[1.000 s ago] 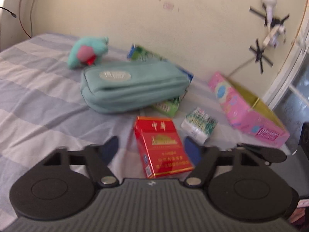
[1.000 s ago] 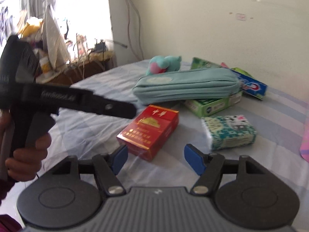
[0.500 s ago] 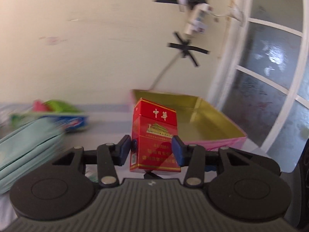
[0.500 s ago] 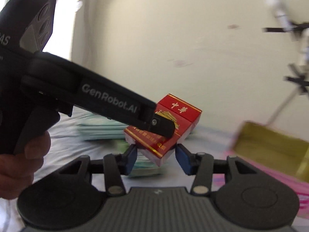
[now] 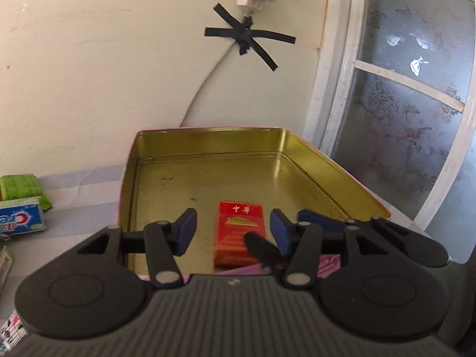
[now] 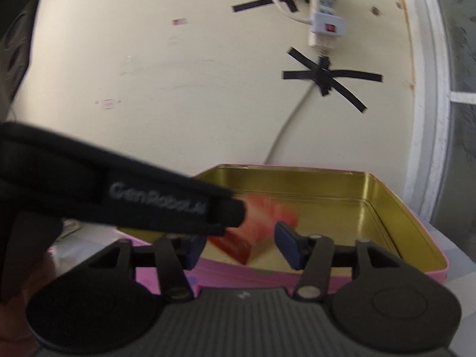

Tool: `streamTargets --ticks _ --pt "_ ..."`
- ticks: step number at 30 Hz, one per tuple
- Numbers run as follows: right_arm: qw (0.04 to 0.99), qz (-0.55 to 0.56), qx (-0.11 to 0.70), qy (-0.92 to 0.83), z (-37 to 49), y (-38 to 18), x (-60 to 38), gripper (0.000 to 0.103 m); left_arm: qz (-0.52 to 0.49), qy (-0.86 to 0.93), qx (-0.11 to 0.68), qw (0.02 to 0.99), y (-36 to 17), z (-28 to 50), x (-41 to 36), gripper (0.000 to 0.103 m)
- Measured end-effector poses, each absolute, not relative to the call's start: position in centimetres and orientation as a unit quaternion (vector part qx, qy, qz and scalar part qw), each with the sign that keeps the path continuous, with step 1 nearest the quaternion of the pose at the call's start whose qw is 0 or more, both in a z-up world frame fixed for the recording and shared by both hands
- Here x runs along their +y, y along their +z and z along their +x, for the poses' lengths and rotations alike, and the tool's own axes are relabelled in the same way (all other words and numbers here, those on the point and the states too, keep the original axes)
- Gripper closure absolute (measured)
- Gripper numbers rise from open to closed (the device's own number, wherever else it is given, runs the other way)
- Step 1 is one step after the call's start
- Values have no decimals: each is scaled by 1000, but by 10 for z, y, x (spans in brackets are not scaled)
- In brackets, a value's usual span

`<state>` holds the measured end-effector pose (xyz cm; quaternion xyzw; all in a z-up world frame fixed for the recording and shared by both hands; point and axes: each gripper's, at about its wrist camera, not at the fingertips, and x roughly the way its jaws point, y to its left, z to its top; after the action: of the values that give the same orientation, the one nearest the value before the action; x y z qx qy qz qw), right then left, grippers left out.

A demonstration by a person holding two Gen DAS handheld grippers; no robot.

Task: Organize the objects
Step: 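Grasp the red cigarette pack with the left tool and drop it into the pink tin, then grasp the green-white tissue pack with the left tool and place it in the pink tin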

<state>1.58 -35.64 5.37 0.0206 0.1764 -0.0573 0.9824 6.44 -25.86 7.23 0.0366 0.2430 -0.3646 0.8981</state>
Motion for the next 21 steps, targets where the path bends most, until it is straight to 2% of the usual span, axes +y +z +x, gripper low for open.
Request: streamTargets --ticks 7,13,21 --pt "986 45 148 -56 -24 57 -376 48 26 -301 240 922 78 49 -203 46" --pt "987 68 138 -44 -43 50 -351 48 42 -206 254 944 66 42 -144 46" --pt "969 103 218 57 -33 27 -294 48 38 -92 267 958 31 39 -42 46"
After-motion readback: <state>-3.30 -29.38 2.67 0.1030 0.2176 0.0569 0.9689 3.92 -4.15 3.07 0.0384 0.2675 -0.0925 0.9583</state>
